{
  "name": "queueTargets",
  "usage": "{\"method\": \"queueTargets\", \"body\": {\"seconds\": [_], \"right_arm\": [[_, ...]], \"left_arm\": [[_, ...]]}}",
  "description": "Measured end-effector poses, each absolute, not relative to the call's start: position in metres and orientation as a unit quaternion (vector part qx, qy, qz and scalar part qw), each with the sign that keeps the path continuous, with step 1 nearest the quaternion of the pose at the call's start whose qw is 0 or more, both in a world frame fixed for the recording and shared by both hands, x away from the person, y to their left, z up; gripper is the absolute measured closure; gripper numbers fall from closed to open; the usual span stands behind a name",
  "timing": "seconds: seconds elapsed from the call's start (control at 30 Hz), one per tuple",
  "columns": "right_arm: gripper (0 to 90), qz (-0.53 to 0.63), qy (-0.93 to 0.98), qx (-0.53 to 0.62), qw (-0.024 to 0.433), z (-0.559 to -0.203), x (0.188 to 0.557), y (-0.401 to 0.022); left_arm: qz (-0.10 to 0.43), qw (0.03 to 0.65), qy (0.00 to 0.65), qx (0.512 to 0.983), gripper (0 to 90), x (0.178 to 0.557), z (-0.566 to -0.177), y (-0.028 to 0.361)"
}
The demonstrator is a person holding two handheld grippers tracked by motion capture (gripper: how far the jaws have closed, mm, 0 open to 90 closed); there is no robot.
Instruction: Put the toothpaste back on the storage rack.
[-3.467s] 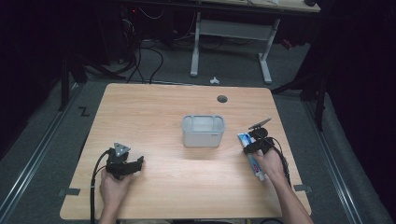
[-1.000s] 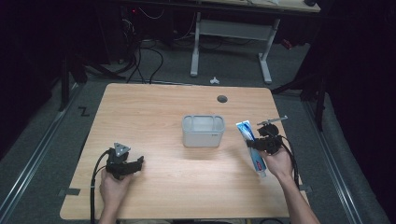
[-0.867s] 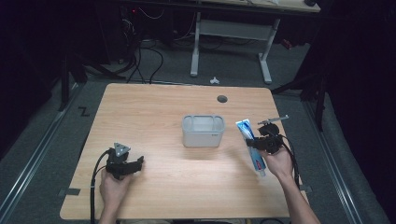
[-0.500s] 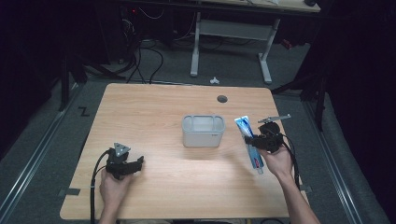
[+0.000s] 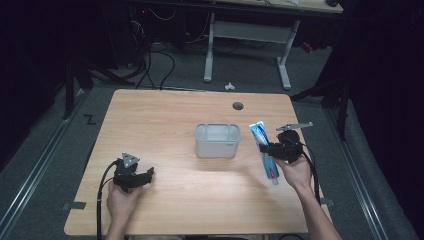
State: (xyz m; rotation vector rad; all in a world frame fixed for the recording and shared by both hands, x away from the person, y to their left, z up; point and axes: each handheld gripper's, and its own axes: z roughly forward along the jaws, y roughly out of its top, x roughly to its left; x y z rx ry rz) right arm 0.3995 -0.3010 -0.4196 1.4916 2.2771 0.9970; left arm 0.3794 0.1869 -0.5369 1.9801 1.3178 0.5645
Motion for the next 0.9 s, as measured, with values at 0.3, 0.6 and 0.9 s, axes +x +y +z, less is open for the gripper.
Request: {"method": "queueTargets", "body": {"seconds": [0.3, 0.6, 0.9], "right_arm": [[73.2, 0.355, 0.778, 0.502, 0.128, -0.413, 0.399, -0.298], [73.3, 0.374, 0.776, 0.489, 0.140, -0.403, 0.399, -0.292], [73.3, 0.388, 0.773, 0.479, 0.149, -0.395, 0.400, -0.287]], "left_arm": [[0.217, 0.341, 0.507, 0.761, 25.7, 0.379, -0.537, 0.187], [0.217, 0.341, 0.507, 0.761, 25.7, 0.379, -0.537, 0.187], [0.217, 0.341, 0.507, 0.761, 25.7, 0.379, -0.537, 0.187]]}}
